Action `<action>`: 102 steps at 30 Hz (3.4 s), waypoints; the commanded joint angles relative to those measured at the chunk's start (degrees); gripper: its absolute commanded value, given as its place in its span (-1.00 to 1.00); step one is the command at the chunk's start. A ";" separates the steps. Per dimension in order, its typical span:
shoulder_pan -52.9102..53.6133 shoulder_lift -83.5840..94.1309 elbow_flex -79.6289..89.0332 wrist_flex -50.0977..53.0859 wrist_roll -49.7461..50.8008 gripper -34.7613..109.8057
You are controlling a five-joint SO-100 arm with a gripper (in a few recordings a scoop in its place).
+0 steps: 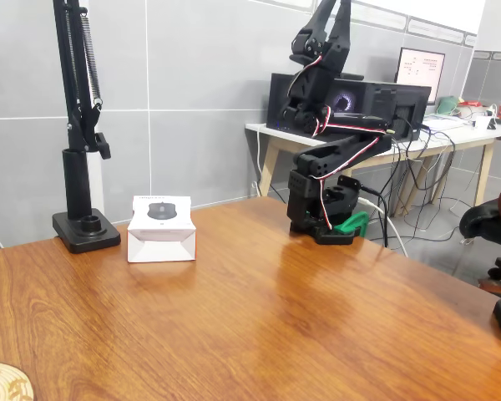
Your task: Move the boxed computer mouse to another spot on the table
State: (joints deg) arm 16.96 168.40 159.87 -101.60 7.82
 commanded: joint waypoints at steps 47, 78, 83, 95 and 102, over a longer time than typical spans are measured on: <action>-2.37 9.58 0.62 0.26 10.20 -0.52; -2.37 9.58 0.62 0.26 10.20 -0.52; -2.37 9.58 0.62 0.26 10.20 -0.52; -2.37 9.58 0.62 0.26 10.20 -0.52; -2.37 9.58 0.62 0.26 10.20 -0.52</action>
State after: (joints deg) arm 14.33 177.71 160.66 -101.60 17.75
